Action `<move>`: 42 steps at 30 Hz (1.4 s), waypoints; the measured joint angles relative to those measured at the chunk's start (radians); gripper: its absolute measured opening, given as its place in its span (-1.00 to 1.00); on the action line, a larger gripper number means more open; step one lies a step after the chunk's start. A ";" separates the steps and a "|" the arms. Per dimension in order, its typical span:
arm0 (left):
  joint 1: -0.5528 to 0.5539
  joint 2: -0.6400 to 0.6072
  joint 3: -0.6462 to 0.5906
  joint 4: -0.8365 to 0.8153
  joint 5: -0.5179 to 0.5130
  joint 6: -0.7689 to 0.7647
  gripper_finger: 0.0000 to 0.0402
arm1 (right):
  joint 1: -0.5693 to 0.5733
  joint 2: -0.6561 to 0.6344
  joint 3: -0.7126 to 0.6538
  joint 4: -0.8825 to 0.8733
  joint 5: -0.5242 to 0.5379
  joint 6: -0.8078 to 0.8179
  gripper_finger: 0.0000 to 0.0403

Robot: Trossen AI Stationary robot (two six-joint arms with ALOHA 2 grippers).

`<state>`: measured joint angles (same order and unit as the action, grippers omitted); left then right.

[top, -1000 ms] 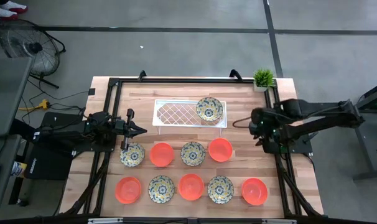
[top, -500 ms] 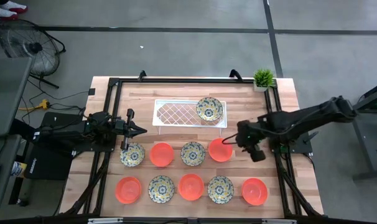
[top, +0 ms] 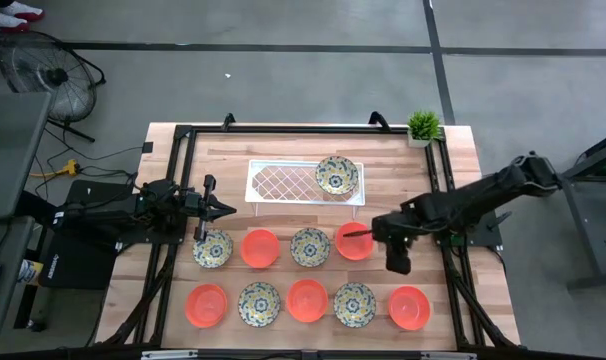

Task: Pick & Place Mini bowls
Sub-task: Put the orange bowl on the shelf

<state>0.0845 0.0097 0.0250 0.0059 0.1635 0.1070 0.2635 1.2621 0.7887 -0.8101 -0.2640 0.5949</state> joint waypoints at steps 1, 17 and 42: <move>0.000 0.000 0.000 0.000 0.000 0.000 -1.00 | 0.009 0.000 0.000 0.000 -0.017 0.065 -0.34; 0.000 0.000 0.000 0.000 0.000 0.000 -1.00 | 0.333 -0.001 0.000 -0.008 -0.028 0.582 -0.34; 0.000 0.000 0.000 0.000 0.000 0.000 -1.00 | 0.565 0.002 -0.063 0.031 0.161 0.822 -0.34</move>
<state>0.0847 0.0099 0.0250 0.0057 0.1636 0.1072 0.8280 1.2644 0.7257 -0.7786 -0.1028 1.4166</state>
